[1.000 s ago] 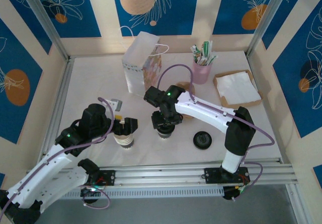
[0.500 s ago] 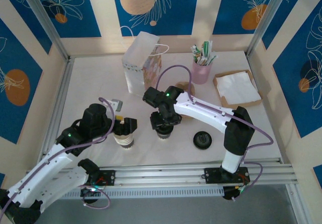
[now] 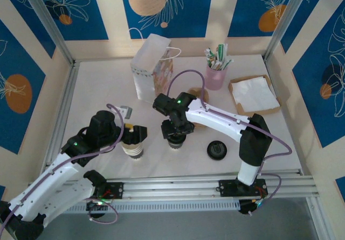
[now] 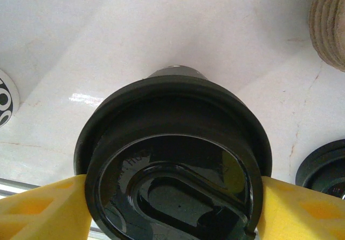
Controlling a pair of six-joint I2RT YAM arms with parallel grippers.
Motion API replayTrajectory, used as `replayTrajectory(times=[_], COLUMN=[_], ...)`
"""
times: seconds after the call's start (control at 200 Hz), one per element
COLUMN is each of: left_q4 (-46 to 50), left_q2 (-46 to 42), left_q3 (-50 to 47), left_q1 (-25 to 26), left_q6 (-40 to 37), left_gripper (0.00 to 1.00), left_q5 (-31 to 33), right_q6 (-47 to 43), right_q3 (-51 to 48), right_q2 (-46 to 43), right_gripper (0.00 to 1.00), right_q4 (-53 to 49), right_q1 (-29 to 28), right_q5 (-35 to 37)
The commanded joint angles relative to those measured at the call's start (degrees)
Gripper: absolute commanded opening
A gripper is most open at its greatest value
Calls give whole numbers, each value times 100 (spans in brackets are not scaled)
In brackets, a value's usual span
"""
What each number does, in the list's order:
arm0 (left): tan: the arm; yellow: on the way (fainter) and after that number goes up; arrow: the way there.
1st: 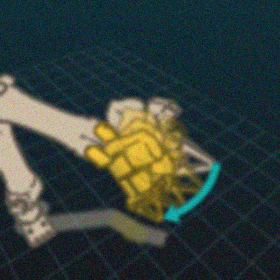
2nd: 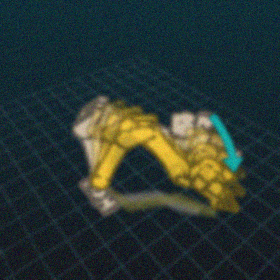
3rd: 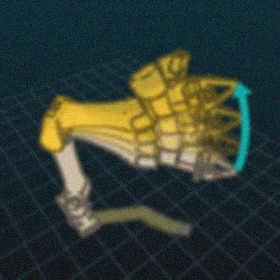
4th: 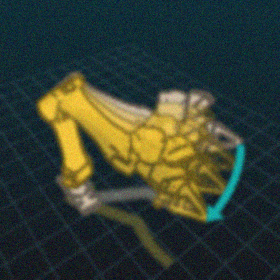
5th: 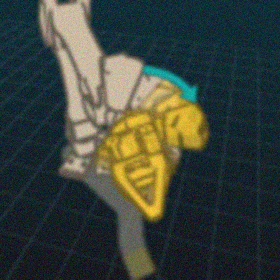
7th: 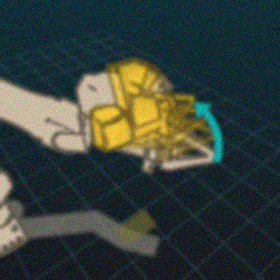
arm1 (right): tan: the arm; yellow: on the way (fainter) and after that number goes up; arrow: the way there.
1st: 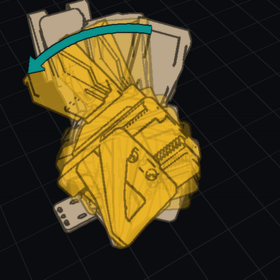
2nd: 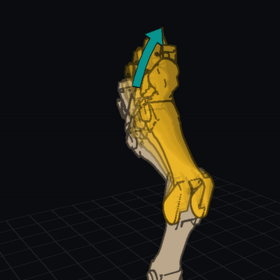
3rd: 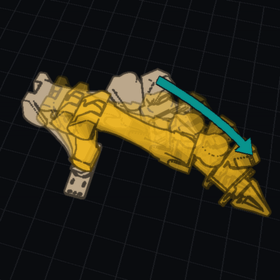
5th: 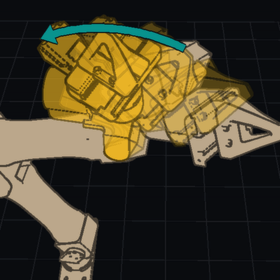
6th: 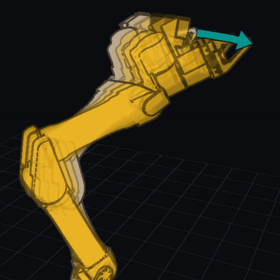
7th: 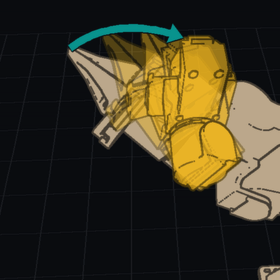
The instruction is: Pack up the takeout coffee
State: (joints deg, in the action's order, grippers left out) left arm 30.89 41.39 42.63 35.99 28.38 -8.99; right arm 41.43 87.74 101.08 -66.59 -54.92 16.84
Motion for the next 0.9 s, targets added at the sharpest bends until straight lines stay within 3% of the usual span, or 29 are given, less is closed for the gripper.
replayTrajectory(times=[0.0, 0.5, 0.895], left_q4=[-117, -109, -99], left_q2=[-34, -43, -43], left_q3=[-53, -53, -35], left_q1=[-70, -61, -67], left_q6=[-18, -6, -9], left_gripper=[86, 86, 86], left_q5=[-70, -67, -76], right_q6=[100, 232, 260], right_q3=[-301, -493, -1042], right_q2=[416, 841, 984], right_gripper=[73, 74, 74], right_q4=[-215, -373, 84], right_q1=[-50, -214, -252], right_q5=[12, 179, -116])
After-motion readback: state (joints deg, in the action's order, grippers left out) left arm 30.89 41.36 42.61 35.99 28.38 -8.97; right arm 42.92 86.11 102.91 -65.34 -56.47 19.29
